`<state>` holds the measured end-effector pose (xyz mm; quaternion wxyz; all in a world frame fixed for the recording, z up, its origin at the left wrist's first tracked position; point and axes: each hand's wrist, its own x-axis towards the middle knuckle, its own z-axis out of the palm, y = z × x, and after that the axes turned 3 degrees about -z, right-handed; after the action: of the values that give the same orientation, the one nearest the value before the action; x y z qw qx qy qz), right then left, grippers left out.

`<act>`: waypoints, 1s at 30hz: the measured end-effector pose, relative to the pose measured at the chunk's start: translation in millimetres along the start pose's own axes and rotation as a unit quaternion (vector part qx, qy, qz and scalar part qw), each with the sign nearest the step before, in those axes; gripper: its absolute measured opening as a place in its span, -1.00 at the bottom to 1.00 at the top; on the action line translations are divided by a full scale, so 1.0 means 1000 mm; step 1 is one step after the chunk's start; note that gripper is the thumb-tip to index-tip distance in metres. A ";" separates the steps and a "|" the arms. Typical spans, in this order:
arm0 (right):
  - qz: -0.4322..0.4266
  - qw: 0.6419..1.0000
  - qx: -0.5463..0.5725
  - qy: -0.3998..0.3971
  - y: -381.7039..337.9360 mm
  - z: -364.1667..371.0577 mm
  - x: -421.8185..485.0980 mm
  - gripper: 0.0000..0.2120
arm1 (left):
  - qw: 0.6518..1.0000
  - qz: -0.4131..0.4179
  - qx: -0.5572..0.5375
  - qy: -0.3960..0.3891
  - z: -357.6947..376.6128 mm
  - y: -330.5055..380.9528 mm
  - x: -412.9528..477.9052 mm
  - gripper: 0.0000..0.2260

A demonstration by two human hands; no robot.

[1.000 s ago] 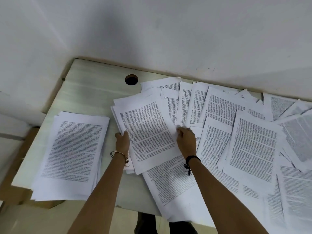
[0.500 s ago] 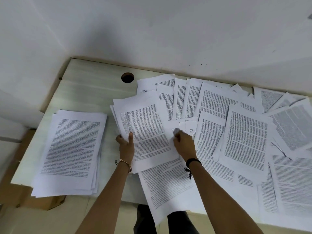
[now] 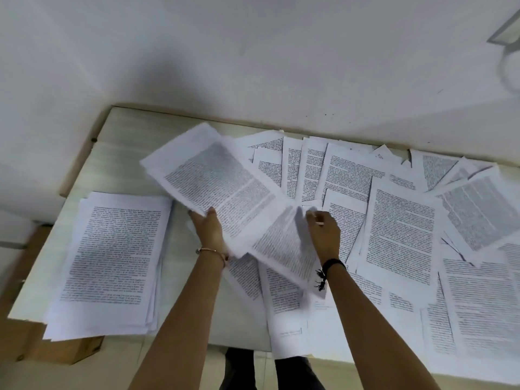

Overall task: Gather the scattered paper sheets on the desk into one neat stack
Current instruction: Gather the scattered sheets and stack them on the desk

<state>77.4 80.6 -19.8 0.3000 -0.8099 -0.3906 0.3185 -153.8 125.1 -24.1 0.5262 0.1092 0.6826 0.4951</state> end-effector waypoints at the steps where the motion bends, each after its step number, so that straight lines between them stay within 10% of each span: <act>1: 0.016 1.000 0.008 0.024 0.005 -0.004 0.003 -0.39 | 0.999 -0.013 -0.032 0.020 0.005 -0.002 0.000 -0.56; 6: 0.155 0.987 -0.031 0.034 0.030 -0.029 0.011 -0.27 | 0.991 -0.083 -0.083 0.072 0.024 -0.038 -0.029 -0.54; 12: 0.138 0.989 -0.020 0.050 0.049 -0.043 0.020 -0.62 | 0.930 -0.306 0.088 -0.183 0.013 -0.034 -0.079 -0.65; 15: 0.114 0.990 -0.056 0.060 0.049 -0.041 0.027 -0.65 | 0.913 -0.191 0.300 -0.199 -0.010 -0.004 -0.055 -0.52; 20: 0.072 0.986 -0.135 0.072 0.043 -0.030 0.039 -0.61 | 0.879 0.156 0.440 0.094 -0.038 0.045 0.021 -0.82; 24: 0.064 0.983 -0.153 0.082 0.035 -0.020 0.044 -0.55 | 0.872 0.075 0.478 0.077 -0.054 0.052 0.071 -0.50; 30: 0.019 0.988 -0.147 0.033 0.019 0.005 0.040 -0.60 | 0.848 0.067 0.525 0.039 -0.051 0.046 0.095 -0.56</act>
<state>101.7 104.6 -48.3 0.1846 -0.8627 -0.4072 0.2364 -253.4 182.9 -48.2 0.3288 0.3949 0.8519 0.1007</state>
